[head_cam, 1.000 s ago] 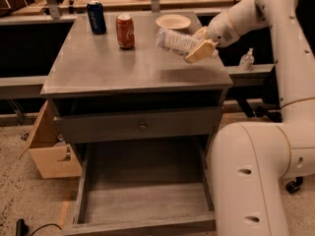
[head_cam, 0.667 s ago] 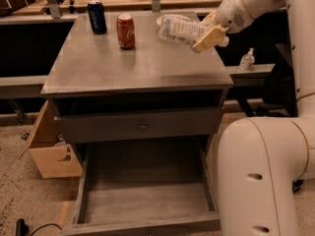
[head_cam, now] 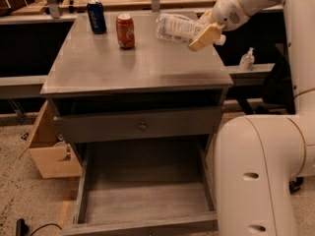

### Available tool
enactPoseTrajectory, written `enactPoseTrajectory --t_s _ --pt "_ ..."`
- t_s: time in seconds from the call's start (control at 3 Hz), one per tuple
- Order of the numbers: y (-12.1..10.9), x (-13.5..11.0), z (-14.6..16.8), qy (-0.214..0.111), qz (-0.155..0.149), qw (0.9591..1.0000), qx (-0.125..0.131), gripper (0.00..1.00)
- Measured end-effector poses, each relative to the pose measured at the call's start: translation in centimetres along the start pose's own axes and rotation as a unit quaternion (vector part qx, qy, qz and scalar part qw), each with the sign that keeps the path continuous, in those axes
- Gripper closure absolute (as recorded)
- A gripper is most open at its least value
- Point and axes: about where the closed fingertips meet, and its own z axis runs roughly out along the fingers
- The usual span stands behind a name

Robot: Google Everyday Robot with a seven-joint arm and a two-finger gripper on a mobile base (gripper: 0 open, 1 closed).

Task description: Place blue plastic bottle into middle drawer

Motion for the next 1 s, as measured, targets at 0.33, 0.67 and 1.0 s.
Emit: enactPoseTrajectory --t_s 0.33,0.67,1.0 --pt "1.5 0.5 2.2 0.034 0.012 0.9985 -0.042 1.00" --pt "2.2 2.2 3.3 0.053 0.042 0.9957 -0.063 1.00" --pt "2.8 3.7 4.0 0.070 0.061 0.9937 -0.063 1.00"
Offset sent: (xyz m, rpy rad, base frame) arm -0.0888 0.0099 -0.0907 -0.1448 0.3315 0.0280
